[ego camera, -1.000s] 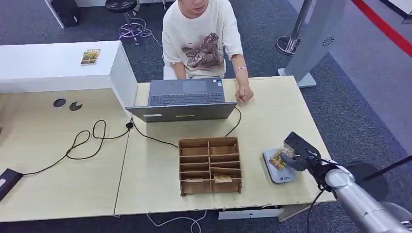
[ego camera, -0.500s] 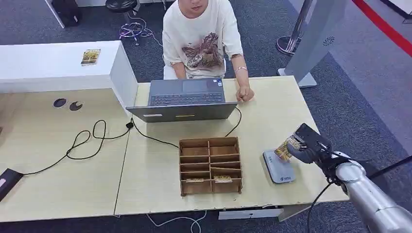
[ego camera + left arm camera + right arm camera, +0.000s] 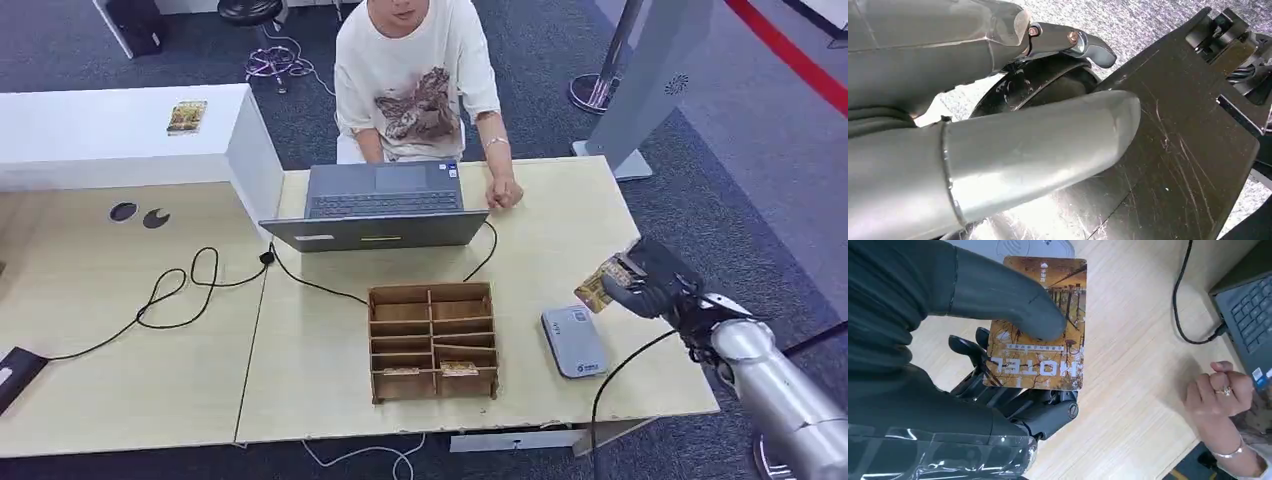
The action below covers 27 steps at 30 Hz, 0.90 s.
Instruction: Pass the card to the sensor for recognition and then transmit it.
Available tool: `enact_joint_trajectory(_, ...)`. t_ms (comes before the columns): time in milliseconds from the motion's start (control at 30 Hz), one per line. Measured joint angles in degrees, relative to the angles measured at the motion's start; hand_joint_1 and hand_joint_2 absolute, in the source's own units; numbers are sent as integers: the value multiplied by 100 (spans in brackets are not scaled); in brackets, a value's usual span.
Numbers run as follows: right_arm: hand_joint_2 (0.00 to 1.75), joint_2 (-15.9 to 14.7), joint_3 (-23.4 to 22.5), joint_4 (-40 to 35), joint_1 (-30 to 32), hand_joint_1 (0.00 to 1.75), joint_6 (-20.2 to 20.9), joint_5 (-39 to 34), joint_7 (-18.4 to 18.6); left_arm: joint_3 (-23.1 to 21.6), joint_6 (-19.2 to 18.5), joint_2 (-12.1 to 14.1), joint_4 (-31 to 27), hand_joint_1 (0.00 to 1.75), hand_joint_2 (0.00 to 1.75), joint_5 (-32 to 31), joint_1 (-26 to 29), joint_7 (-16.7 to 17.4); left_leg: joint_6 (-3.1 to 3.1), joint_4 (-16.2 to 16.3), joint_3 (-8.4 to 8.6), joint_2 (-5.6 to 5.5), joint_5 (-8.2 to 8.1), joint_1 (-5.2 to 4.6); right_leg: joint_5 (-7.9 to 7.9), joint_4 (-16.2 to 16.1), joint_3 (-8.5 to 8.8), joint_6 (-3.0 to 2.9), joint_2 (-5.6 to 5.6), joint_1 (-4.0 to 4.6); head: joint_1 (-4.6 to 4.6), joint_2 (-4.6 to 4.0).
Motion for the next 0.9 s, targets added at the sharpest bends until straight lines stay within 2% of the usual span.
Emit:
enact_joint_trajectory(100, 175, 22, -37, -201, -119, 175, -348, 372, 13, 2, 4, 0, 2, 0, 0, 50, 2, -2, 0, 0, -2, 1, 0, 0, 0, 4, 1, 0, 1, -1, -2, -2)
enact_joint_trajectory(167, 175, 217, -39, -358, -326, 175, -844, 1044, 195, 4, 7, 0, 0, 0, 0, 81, 2, -2, -1, -1, 5, 11, 1, 0, 1, 5, 0, 0, 15, 0, -2, 0)
enact_joint_trajectory(300, 175, 701, -37, -542, -679, 175, -1289, 2084, 489, 7, 7, 0, 2, 0, 0, 81, 3, -2, 1, -1, 5, 13, 7, 0, 1, 13, -4, -1, 16, -1, -2, -2)
enact_joint_trajectory(400, 175, 1036, -37, -627, -1014, 175, -1340, 2575, 691, 7, 7, 0, 2, 0, 0, 81, 3, -2, -3, -1, 7, 14, 11, 0, 3, 16, -5, -3, 17, -1, -2, 0)
enact_joint_trajectory(600, 175, 1592, -39, -695, -1580, 175, -1357, 3292, 835, 7, 4, 0, 0, 0, 0, 61, 2, -2, -5, -1, 8, 15, 13, 0, 3, 18, -5, -3, 20, -1, -2, 0)
enact_joint_trajectory(900, 175, 2199, -37, -690, -1943, 175, -1598, 4142, 802, -9, -9, 0, 2, 0, 0, 2, 1, -2, -5, -1, 4, 6, 13, -1, 3, 17, -5, -3, 12, -2, -2, 0)
